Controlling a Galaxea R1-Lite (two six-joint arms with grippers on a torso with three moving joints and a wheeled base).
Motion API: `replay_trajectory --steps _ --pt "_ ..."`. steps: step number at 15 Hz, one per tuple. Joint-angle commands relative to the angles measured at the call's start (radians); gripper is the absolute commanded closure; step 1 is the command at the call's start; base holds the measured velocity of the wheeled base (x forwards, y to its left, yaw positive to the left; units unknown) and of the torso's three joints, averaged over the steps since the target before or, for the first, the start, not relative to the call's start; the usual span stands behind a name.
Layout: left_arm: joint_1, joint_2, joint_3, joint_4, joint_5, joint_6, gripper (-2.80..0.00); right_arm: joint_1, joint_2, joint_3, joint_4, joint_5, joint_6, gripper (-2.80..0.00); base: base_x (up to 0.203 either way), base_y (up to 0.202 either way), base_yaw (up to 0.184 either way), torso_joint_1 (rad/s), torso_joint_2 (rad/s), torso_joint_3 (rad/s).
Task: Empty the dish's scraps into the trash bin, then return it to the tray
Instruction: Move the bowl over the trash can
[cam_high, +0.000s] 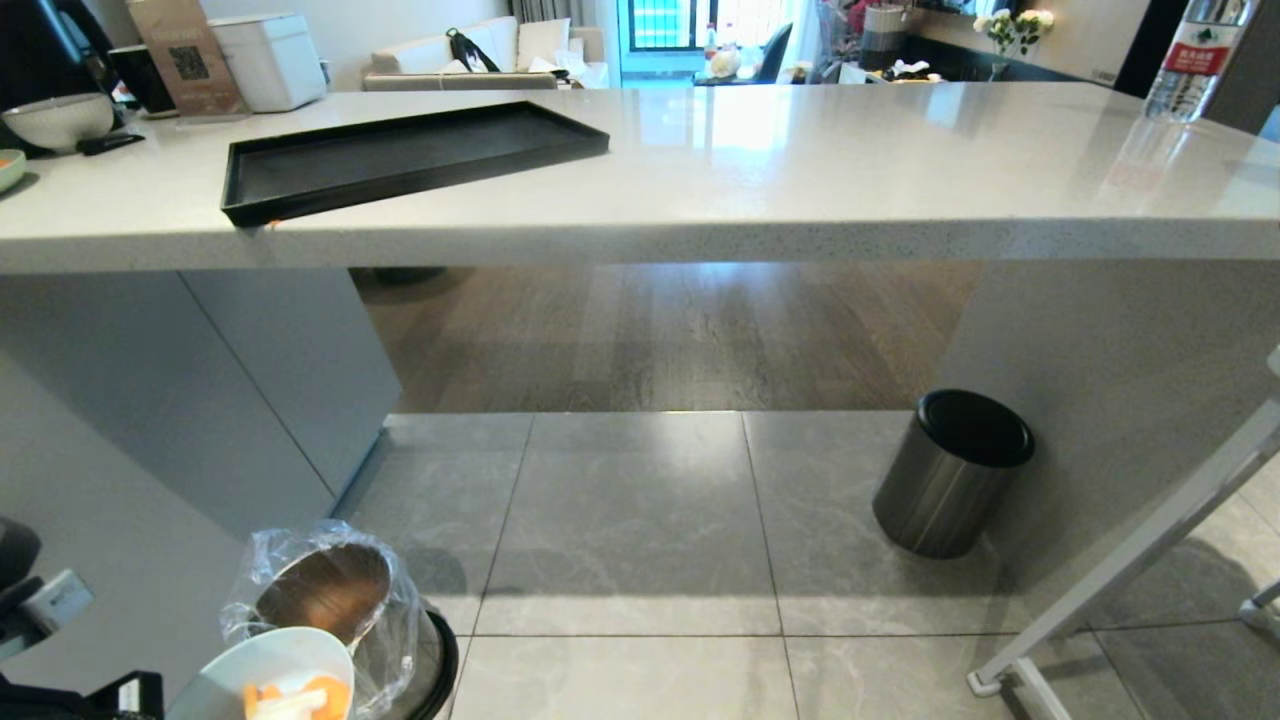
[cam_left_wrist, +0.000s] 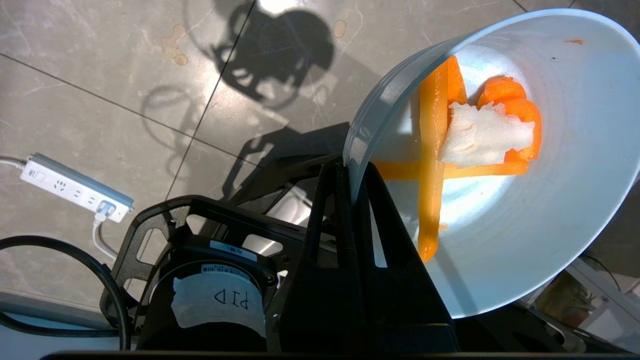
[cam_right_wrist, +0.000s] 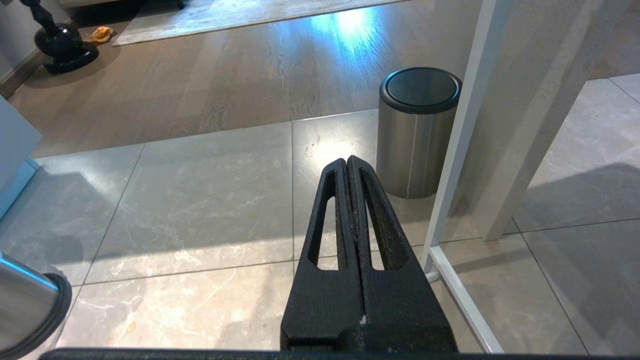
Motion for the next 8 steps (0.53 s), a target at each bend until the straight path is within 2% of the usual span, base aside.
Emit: replay_trajectory --steps 1,6,8 --pt "-0.001 0.003 0.000 0.003 -0.002 -0.003 0.00 0.000 0.001 0.000 0.000 0.000 0.002 0.00 0.000 0.000 0.000 0.000 0.00 0.000" --pt "-0.003 0.003 -0.001 0.003 -0.004 -0.003 0.00 0.000 0.001 0.000 0.000 0.000 0.002 0.00 0.000 0.000 0.000 0.000 0.00 0.000" --pt "-0.003 0.003 -0.001 0.003 -0.004 -0.003 0.00 0.000 0.001 0.000 0.000 0.000 0.002 0.00 -0.007 -0.001 0.100 0.001 0.00 0.000"
